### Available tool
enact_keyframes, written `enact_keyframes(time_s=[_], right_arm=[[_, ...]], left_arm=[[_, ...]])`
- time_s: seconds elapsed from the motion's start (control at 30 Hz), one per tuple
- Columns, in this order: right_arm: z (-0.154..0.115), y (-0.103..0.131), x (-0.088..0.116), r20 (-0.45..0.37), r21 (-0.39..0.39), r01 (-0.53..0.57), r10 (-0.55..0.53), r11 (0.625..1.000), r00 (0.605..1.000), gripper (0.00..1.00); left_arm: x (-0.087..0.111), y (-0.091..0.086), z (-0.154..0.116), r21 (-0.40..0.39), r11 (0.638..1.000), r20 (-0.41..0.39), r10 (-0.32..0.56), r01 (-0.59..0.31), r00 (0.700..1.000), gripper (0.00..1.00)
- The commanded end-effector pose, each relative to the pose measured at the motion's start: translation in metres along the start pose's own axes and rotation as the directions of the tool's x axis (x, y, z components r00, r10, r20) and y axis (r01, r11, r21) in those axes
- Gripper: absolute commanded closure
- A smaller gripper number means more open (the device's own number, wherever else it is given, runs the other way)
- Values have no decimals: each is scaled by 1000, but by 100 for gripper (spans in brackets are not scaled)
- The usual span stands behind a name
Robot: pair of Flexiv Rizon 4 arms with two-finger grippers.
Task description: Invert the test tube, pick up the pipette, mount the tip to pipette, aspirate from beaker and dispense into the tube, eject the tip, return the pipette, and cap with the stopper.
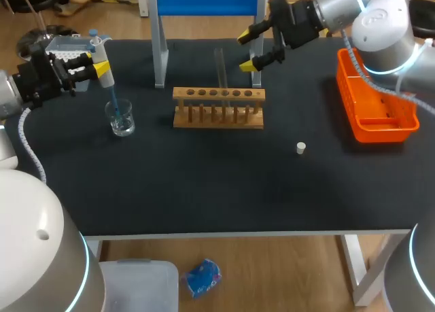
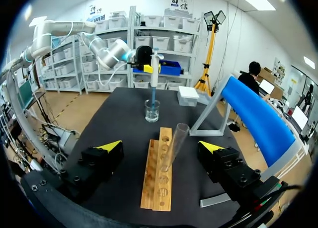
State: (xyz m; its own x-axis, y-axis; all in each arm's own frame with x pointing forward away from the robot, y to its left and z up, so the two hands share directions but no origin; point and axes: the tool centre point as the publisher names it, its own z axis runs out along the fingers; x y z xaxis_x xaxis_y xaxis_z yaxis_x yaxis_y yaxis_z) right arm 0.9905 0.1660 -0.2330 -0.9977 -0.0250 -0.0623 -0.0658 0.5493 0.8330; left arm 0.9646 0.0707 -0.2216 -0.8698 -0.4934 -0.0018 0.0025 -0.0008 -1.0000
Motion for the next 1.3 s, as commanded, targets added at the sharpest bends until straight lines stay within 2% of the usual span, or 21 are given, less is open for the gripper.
enact_keyframes(time_s=[0.03, 0.83, 1.3], right_arm=[[6, -4, -11, -40, 10, -7, 8, 1000, 999, 0], [10, -8, -13, -57, 25, -5, 7, 1000, 998, 0], [10, -8, -13, -57, 25, -5, 7, 1000, 998, 0]], left_arm=[[0, 0, 0, 1, 1000, 0, 0, 0, 1000, 100], [0, 0, 0, 1, 1000, 0, 0, 0, 1000, 100], [9, -34, -1, -4, 1000, 14, 12, -12, 1000, 100]])
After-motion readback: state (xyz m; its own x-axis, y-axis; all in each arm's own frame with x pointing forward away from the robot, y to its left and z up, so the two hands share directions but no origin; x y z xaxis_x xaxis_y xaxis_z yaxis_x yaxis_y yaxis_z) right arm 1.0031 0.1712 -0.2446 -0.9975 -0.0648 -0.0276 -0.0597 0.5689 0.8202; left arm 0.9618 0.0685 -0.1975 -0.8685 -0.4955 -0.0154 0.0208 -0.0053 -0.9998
